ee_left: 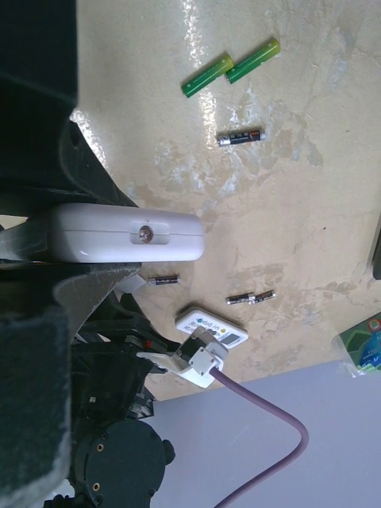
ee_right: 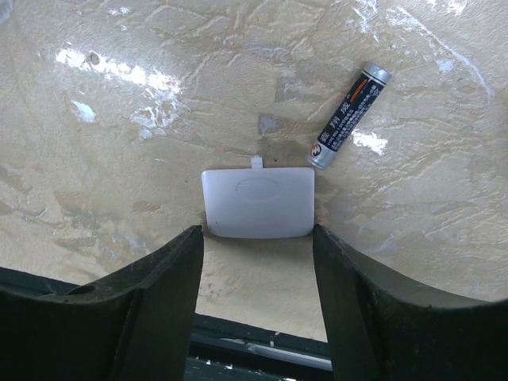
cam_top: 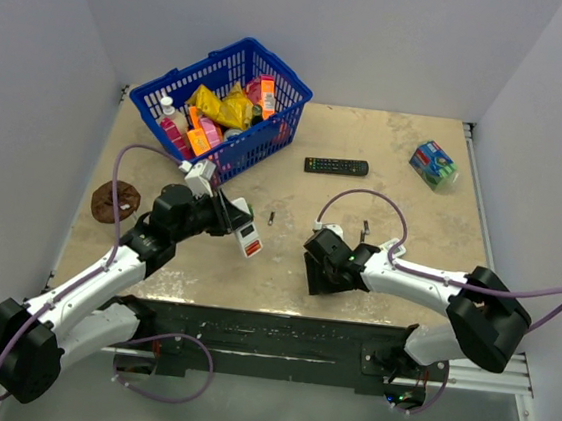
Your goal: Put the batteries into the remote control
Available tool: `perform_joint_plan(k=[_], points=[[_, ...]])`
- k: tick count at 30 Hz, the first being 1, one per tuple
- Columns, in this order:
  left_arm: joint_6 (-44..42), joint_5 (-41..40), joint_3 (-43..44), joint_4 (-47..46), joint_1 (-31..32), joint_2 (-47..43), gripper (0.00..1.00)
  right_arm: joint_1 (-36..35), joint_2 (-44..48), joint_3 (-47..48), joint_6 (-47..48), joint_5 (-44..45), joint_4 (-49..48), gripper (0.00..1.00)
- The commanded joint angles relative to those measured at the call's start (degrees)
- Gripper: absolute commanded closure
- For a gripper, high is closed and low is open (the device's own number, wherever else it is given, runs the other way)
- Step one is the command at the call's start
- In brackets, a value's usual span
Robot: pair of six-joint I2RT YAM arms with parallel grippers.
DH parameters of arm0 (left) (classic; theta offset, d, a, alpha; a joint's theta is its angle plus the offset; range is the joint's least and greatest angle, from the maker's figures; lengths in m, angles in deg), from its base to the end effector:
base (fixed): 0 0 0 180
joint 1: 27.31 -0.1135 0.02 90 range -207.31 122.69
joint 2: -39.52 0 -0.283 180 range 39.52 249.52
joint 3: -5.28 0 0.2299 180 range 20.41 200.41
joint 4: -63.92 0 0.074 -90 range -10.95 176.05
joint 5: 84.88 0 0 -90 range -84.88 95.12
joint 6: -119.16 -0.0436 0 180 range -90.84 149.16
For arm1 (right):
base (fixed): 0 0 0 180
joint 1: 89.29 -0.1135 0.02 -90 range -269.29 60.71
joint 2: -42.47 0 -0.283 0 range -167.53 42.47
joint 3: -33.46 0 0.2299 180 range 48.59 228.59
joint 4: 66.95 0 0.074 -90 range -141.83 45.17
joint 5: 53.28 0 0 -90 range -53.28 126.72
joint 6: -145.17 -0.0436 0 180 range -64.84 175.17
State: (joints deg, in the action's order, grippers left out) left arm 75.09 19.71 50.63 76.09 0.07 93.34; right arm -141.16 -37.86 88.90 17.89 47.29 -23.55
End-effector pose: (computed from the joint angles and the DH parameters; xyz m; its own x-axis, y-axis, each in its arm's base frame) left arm 0.1628 -0.0967 0.2671 -0.6879 -0.4268 -0.5871 0.2303 0.6388 -0.7341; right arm 0.1447 0.1714 0.1871 -0.8994 -0.1815 -0.3976 -0.2345 0.9681 0.0885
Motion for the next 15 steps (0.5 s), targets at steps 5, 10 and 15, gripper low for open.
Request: perform_joint_plan(k=[5,10,15], points=[[2.2,0.0,0.6,-5.2,-0.4,-0.8,1.00,-0.6,0.5,-1.0,-1.9,1.0,-0.6,0.45],[3.2,-0.3,0.5,-6.0,-0.4,-0.8,1.00,-0.9,-0.7,-0.9,-3.4,2.0,-0.8,0.39],[3.5,-0.7,0.3,-5.9,-0.4,-0.8,1.00,-1.5,-2.9,0.0,-4.5,3.9,0.2,0.36]])
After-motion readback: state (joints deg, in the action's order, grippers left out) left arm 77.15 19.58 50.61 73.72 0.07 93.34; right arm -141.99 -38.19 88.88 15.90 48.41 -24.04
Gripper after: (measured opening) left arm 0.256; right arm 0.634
